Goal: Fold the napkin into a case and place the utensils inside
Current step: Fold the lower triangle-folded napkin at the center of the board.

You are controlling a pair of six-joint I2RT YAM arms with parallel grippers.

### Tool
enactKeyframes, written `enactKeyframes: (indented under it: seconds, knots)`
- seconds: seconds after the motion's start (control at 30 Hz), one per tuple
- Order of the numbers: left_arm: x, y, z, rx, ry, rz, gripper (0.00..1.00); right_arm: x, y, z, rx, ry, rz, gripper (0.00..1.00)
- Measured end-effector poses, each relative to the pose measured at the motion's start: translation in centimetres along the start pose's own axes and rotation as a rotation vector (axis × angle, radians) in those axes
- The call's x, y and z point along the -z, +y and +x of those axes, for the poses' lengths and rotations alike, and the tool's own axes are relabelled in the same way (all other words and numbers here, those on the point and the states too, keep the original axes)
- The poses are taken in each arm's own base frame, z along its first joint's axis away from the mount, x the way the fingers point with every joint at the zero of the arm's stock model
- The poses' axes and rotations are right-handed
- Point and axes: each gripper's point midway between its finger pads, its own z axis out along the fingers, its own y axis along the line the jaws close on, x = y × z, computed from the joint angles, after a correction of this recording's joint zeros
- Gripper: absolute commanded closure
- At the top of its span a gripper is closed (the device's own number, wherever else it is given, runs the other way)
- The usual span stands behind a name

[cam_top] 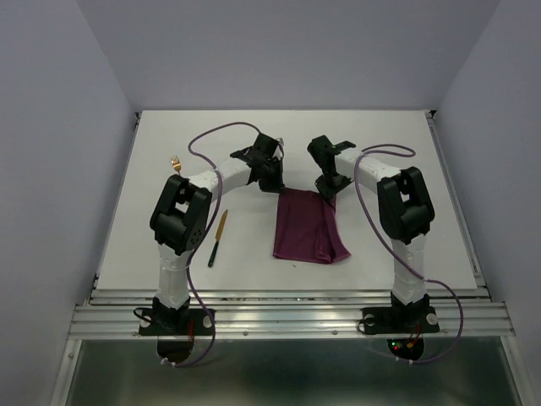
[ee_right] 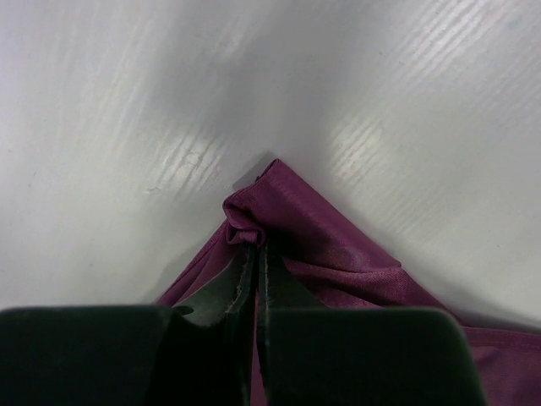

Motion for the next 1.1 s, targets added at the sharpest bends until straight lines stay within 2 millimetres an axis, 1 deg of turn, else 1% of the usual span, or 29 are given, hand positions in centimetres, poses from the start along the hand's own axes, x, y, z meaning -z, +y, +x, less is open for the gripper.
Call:
enactKeyframes:
  seconds: [0.07, 0.1, 0.13, 0.23, 0.37, 0.43, 0.53, 0.57, 0.6, 0.73, 0.8, 0.87, 1.0, 1.1]
  knots:
    - [0.5, -0.3, 0.2, -0.003, -0.001, 0.007, 0.82, 0.0, -0.3, 0.1, -0.015, 0.003, 0.014, 0.99]
    - [0.8, -0.5, 0.5, -0.004, 0.0, 0.012, 0.78, 0.1, -0.4, 0.1, -0.02, 0.003, 0.018, 0.99]
    - [1.0, -0.7, 0.8, -0.004, 0.001, 0.017, 0.77, 0.1, -0.4, 0.1, -0.026, 0.004, 0.021, 0.99]
    - [2.3, -2.0, 2.4, -0.014, 0.019, 0.044, 0.73, 0.1, -0.4, 0.1, -0.033, 0.003, 0.023, 0.99]
    - [3.8, -5.3, 5.1, -0.049, 0.05, 0.123, 0.72, 0.1, -0.4, 0.1, -0.033, 0.003, 0.022, 0.99]
    - [4.3, -6.8, 6.8, -0.071, 0.074, 0.166, 0.69, 0.1, -0.4, 0.1, -0.032, 0.003, 0.022, 0.99]
    - [4.3, -8.2, 9.0, -0.089, 0.114, 0.207, 0.65, 0.0, -0.4, 0.1, -0.025, 0.002, 0.02, 0.99]
    - [4.2, -8.5, 9.6, -0.091, 0.127, 0.215, 0.61, 0.0, -0.4, 0.1, -0.022, 0.002, 0.02, 0.99]
    - [4.2, -8.8, 10.1, -0.093, 0.139, 0.221, 0.55, 0.0, -0.4, 0.1, -0.017, 0.002, 0.018, 0.99]
    - [4.3, -10.1, 10.7, -0.1, 0.139, 0.251, 0.38, -0.1, -0.4, 0.1, -0.001, 0.001, 0.013, 0.99]
    - [4.1, -10.7, 10.9, -0.105, 0.137, 0.264, 0.34, 0.0, -0.4, 0.1, 0.006, 0.001, 0.008, 0.99]
    - [3.9, -11.0, 11.1, -0.104, 0.138, 0.272, 0.34, -0.1, -0.4, 0.1, 0.014, 0.0, 0.003, 0.99]
    - [2.7, -11.2, 12.1, -0.1, 0.159, 0.266, 0.34, 0.0, -0.4, 0.0, 0.032, -0.001, -0.005, 0.99]
    - [1.8, -11.0, 12.9, -0.097, 0.176, 0.248, 0.38, -0.1, -0.4, 0.0, 0.042, -0.003, -0.011, 0.99]
